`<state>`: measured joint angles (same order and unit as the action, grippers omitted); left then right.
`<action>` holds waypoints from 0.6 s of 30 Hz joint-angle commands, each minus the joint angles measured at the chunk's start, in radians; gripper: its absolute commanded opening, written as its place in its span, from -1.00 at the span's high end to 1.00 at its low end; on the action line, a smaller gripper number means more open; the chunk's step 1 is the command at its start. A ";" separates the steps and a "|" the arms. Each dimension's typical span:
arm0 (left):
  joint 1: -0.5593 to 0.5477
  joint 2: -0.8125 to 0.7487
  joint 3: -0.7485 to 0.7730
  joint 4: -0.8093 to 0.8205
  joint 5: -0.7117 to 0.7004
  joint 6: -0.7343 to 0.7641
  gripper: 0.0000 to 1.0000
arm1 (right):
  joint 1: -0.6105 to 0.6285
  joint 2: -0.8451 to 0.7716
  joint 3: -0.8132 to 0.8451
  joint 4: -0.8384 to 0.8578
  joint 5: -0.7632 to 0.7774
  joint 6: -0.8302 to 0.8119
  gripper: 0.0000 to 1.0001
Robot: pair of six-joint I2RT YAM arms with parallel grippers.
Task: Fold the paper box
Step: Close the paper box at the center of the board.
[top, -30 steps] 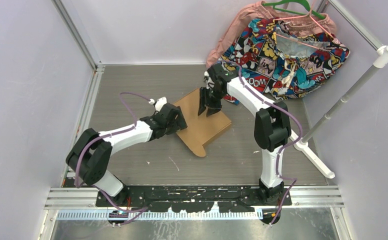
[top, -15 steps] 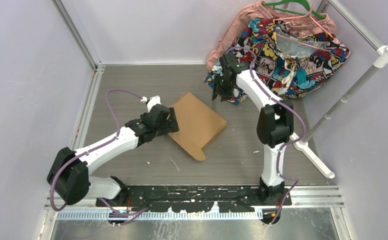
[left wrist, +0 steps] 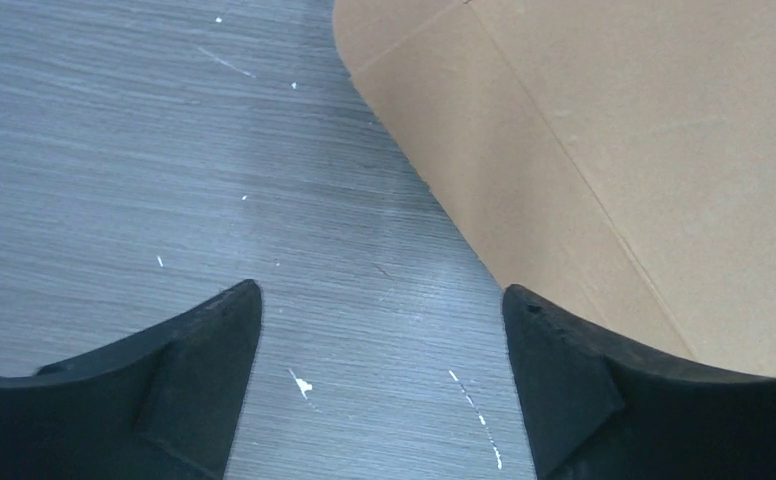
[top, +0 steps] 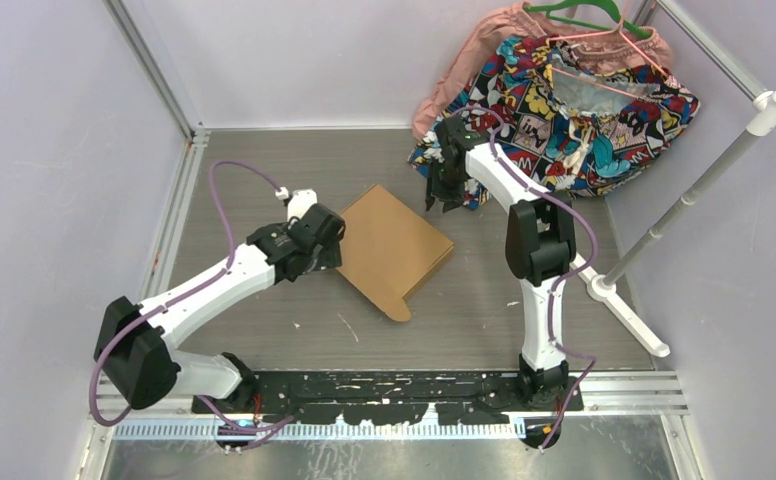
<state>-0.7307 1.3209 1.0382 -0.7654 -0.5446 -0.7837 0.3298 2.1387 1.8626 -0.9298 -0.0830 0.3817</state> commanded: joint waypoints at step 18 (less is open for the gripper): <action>0.019 0.197 0.181 0.025 0.031 -0.001 0.78 | 0.002 0.007 -0.027 0.078 -0.023 -0.042 0.07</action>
<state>-0.7177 1.4776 1.1542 -0.7696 -0.5220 -0.7776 0.3298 2.1643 1.8557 -0.8833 -0.0986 0.3584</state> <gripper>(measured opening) 0.136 0.468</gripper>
